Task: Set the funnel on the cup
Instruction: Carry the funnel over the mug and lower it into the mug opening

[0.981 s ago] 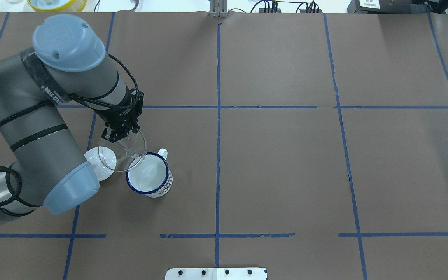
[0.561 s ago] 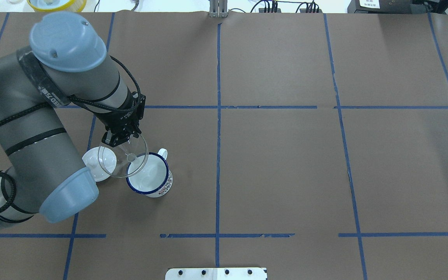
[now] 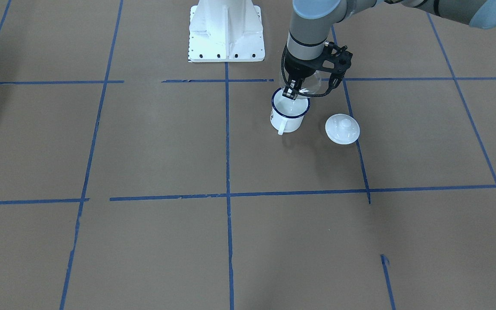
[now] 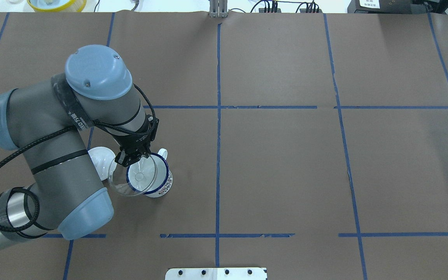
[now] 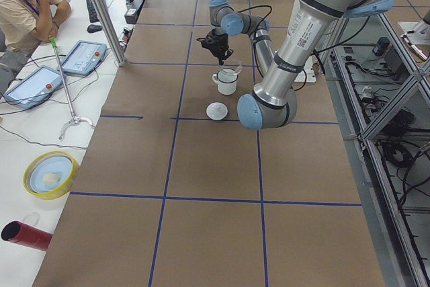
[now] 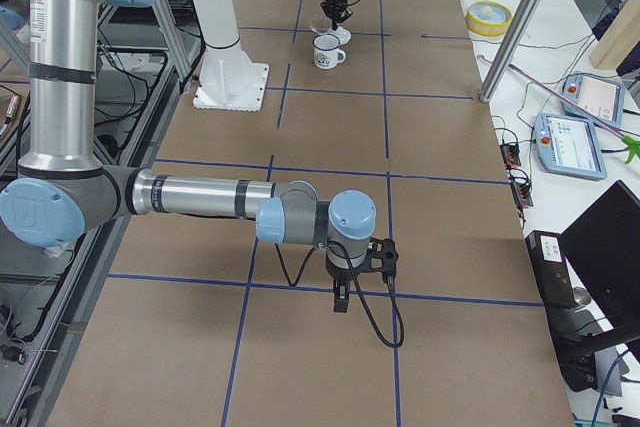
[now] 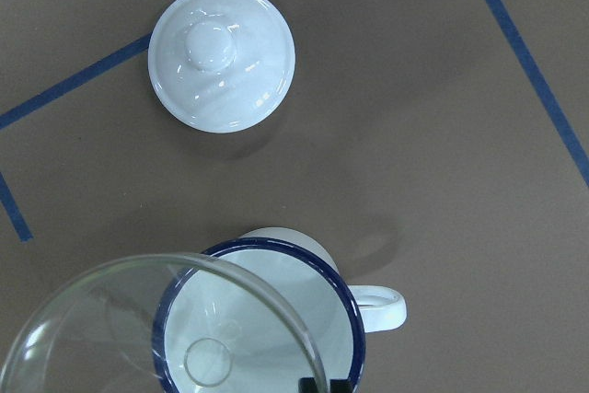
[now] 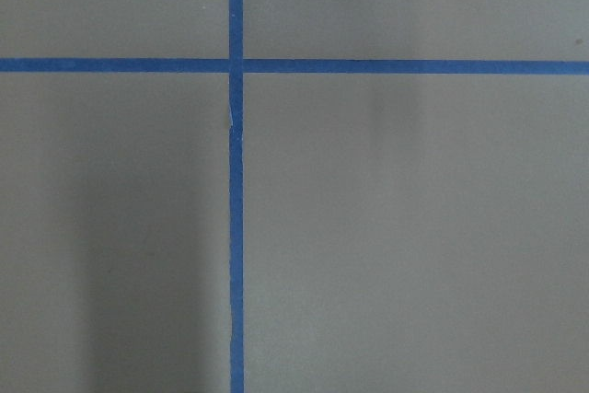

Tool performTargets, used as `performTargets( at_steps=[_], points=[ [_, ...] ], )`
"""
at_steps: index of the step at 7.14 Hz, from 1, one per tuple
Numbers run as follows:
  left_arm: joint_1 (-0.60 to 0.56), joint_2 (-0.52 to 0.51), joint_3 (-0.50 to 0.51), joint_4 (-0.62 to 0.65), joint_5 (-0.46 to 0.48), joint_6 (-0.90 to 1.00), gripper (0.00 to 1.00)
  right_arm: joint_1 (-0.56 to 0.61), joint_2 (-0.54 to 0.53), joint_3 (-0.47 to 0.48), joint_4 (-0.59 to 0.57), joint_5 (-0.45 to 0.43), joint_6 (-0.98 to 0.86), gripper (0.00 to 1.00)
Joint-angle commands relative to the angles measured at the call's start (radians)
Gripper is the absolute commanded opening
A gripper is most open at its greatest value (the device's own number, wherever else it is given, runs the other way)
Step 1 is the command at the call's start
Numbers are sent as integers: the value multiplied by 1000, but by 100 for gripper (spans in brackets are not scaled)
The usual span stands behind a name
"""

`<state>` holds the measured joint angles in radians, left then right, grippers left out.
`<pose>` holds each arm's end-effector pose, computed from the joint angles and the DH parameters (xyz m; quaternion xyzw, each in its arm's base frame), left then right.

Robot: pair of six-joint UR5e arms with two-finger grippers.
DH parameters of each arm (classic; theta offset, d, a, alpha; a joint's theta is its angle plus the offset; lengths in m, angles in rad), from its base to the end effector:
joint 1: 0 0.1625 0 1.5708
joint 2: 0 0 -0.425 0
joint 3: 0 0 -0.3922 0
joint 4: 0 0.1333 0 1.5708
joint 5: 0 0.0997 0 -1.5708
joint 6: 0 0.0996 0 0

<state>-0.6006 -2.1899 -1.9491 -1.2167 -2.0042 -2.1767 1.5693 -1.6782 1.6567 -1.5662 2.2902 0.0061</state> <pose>0.4378 -0.4108 0.1917 -0.2048 0.3082 -0.4697 0.8016 0.0670 -0.4451 0.6701 -0.0093 -0.3519 0.0051 0.9360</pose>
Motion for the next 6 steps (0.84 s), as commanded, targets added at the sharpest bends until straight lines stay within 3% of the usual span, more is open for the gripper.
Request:
performTargets(
  at_steps=[1,4,5,6],
  points=[
    [5,-2,64,-61,7,3,0,0,0,0,0,0,0,100],
    [7,2,91,-95,5,3,1,0,0,0,0,0,0,100],
    [7,-2,91,-95,7,3,40,0,0,0,0,0,0,100],
    [5,4,91,-95,7,18,72,0,0,0,0,0,0,100]
  ],
)
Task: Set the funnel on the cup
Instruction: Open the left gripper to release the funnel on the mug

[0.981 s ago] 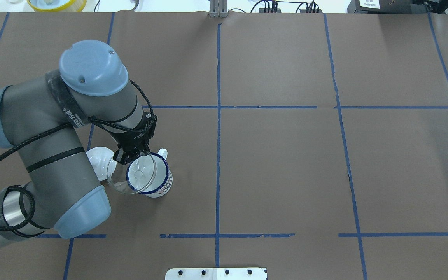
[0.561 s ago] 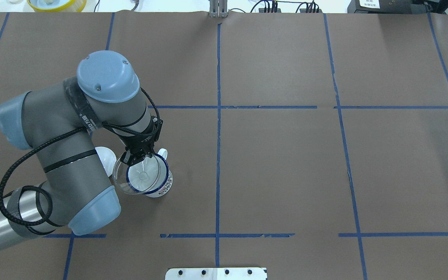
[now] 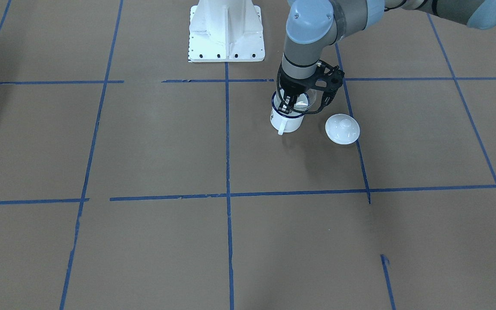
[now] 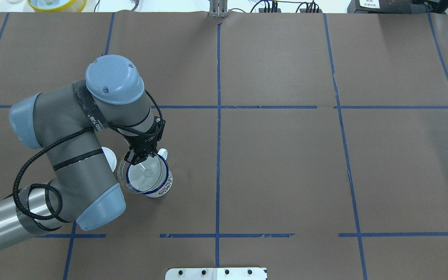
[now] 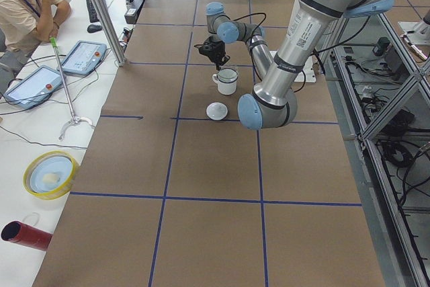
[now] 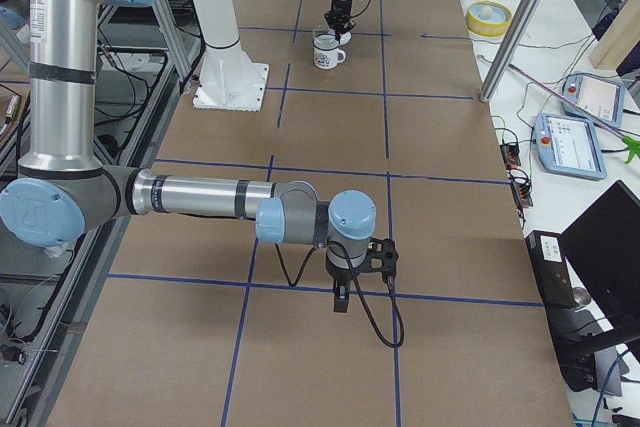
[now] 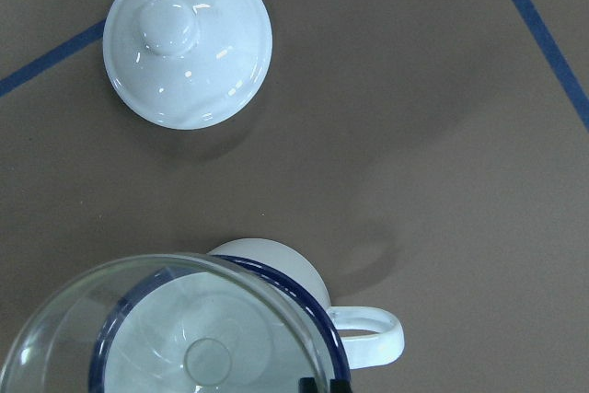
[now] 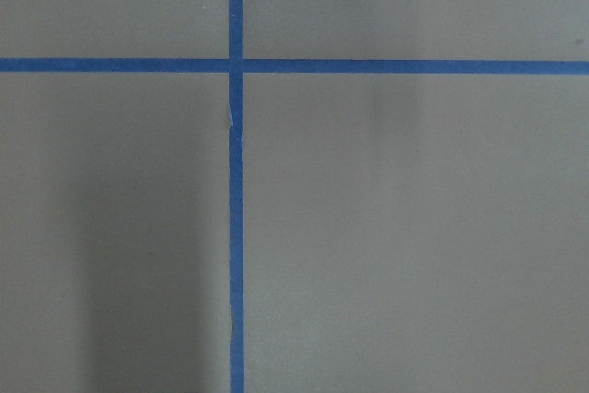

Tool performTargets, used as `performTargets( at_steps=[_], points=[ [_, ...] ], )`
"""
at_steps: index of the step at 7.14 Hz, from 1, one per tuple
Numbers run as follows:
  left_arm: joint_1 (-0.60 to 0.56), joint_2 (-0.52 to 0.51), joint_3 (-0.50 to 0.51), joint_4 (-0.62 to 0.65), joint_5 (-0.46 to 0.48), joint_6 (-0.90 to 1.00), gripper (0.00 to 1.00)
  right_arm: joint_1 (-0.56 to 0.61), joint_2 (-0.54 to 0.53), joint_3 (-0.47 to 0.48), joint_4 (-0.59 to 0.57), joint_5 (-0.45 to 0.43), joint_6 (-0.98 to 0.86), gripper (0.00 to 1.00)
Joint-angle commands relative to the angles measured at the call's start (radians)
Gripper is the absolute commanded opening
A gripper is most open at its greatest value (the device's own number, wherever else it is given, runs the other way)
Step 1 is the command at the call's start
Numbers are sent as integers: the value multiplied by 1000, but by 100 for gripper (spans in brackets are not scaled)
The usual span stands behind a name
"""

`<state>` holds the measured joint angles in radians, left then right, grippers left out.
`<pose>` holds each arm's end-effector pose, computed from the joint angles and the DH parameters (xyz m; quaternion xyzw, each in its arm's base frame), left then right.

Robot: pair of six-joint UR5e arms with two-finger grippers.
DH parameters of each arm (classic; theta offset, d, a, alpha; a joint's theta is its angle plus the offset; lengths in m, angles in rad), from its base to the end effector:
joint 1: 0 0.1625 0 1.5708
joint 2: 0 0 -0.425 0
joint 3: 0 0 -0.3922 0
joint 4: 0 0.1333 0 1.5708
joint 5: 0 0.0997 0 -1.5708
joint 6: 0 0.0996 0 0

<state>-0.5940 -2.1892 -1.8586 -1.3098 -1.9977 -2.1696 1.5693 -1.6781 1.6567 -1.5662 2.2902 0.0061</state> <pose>0.4643 -0.4247 0.2125 -0.2016 0.3094 -0.4650 0.8046 0.0670 -0.4451 0.6700 -0.0092 -0.3519 0.0051 0.9360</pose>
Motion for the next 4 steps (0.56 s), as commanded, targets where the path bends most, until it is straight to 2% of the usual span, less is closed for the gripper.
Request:
performTargets(
  at_steps=[1,2,3,4],
  points=[
    [-1,3,3,-2,0,43,78,0,0,0,0,0,0,100],
    [-1,9,-14,0,0,48,83,0,0,0,0,0,0,100],
    [-19,14,-45,12,-1,138,83,0,0,0,0,0,0,100],
    [-56,64,-115,11,-4,274,83,0,0,-2,0,0,0,100]
  ],
)
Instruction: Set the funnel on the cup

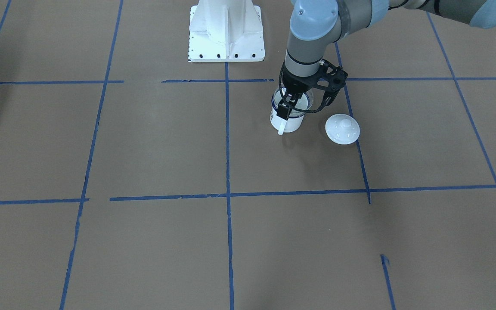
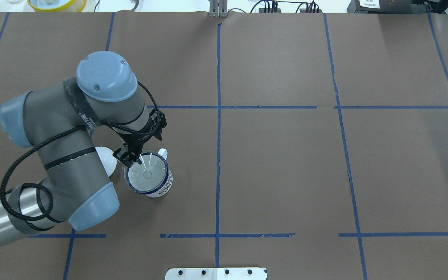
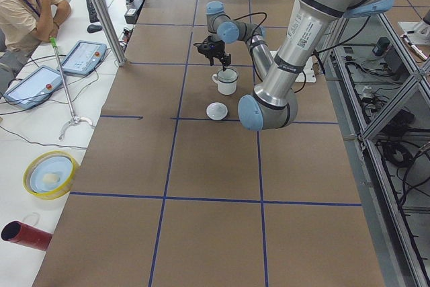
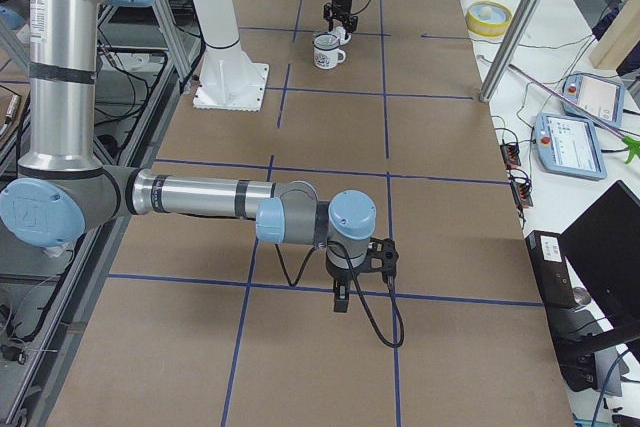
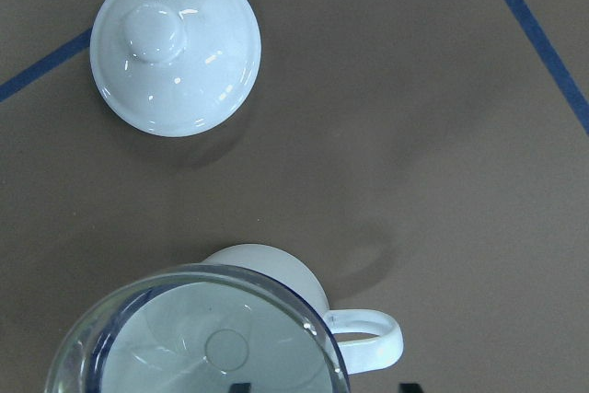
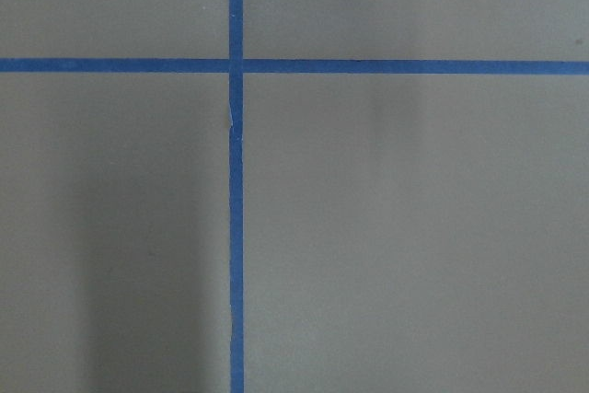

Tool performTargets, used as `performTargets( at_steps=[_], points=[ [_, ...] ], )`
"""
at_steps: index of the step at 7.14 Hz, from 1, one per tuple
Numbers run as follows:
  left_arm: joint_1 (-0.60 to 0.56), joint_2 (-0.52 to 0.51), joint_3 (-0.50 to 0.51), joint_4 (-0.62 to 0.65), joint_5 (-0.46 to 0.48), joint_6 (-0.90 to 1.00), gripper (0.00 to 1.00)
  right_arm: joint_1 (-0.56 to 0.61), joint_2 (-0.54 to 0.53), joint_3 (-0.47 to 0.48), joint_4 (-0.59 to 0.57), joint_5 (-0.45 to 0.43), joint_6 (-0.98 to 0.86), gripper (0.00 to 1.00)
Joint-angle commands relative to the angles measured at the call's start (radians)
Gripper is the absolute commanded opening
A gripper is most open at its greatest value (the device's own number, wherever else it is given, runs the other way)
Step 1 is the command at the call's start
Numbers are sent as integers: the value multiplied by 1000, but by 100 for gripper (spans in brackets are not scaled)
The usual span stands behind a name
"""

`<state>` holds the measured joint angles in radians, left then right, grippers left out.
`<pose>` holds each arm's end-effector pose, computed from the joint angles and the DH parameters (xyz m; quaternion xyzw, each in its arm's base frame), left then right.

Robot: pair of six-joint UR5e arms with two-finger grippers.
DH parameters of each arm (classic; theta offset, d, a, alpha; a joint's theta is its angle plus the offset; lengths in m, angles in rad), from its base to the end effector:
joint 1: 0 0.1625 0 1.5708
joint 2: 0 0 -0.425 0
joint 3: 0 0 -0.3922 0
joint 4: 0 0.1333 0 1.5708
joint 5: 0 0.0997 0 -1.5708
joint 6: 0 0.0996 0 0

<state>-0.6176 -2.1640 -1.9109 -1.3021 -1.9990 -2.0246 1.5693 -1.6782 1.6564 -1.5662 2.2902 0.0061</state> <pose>0.4403 -0.4255 0.2096 -0.1741 0.3341 -0.4119 0.8297 0.0670 -0.4450 0.6702 -0.0094 -0.3519 0.0052 0.9360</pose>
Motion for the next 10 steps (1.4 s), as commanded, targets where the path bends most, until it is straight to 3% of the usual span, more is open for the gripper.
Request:
performTargets(
  at_steps=[1,2,3,4,6,8,9,10],
  points=[
    [-80,82,-110,-3,-10,280,83,0,0,0,0,0,0,100],
    [-140,128,-114,-12,-18,481,100,0,0,-1,0,0,0,100],
    [-207,186,-106,-55,-64,633,100,0,0,-1,0,0,0,100],
    [-299,275,-102,-165,-105,762,100,0,0,-1,0,0,0,100],
    [-481,485,-1,-412,-211,1118,100,0,0,-1,0,0,0,100],
    [-632,530,166,-456,-219,1538,100,0,0,-1,0,0,0,100],
    [-689,555,199,-456,-224,1681,100,0,0,-1,0,0,0,100],
    [-790,599,232,-454,-292,1847,100,0,0,-1,0,0,0,100]
  ],
)
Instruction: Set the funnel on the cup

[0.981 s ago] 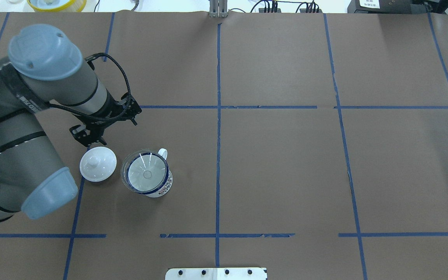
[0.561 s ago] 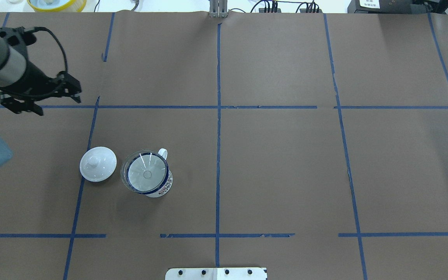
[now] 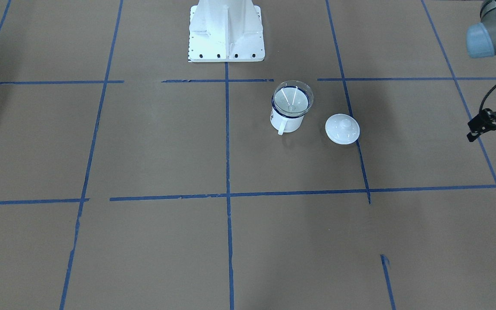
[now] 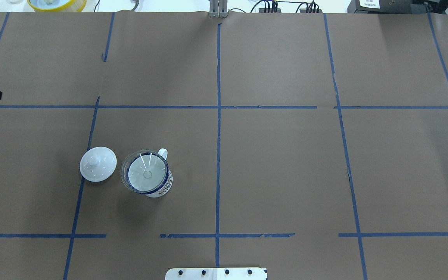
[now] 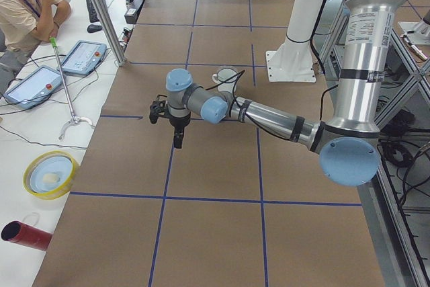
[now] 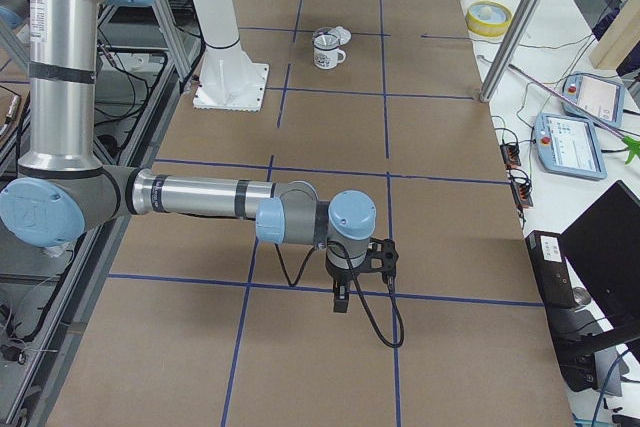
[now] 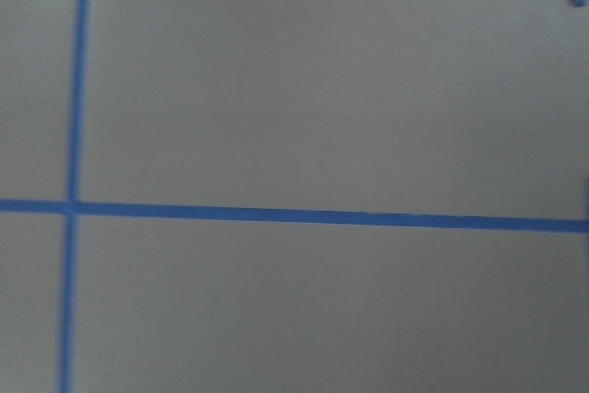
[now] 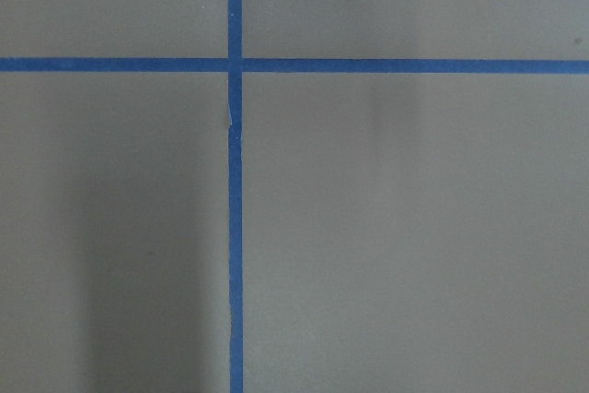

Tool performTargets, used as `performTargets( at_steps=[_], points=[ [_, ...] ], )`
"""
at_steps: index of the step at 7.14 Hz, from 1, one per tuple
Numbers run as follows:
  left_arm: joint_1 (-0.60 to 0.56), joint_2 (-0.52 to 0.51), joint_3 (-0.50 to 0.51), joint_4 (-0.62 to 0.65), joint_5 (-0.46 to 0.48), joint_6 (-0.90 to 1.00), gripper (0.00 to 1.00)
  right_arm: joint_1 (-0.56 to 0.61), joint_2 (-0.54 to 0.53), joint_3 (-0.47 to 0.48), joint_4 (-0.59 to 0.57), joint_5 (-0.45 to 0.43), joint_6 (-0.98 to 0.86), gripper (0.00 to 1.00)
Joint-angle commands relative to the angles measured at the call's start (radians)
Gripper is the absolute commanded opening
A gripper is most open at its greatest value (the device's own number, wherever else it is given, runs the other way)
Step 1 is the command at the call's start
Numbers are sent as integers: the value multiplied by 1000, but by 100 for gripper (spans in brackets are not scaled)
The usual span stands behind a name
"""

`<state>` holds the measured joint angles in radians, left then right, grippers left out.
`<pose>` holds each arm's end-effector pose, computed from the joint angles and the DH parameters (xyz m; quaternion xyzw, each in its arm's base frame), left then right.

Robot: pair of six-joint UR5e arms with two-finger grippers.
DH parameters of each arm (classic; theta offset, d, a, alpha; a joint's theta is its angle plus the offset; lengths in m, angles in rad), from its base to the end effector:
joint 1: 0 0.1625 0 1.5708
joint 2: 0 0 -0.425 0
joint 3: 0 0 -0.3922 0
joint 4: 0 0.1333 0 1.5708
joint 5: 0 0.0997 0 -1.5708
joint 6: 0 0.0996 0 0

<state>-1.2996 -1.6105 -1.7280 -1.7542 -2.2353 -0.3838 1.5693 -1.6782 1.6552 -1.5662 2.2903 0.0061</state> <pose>0.0709 -0.5233 0.5462 0.0661 0.3607 0.0093 0.9303 0.0670 -0.4449 0.6708 -0.0100 -0.3520 0.0054 0.9359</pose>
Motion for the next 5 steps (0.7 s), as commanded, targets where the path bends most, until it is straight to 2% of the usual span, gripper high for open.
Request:
performTargets(
  at_steps=[1,3,5],
  points=[
    [-183,49,126,-4,-116,320,100,0,0,0,0,0,0,100],
    [-263,52,174,12,-119,393,100,0,0,0,0,0,0,100],
    [-265,47,176,16,-124,382,100,0,0,2,0,0,0,100]
  ],
)
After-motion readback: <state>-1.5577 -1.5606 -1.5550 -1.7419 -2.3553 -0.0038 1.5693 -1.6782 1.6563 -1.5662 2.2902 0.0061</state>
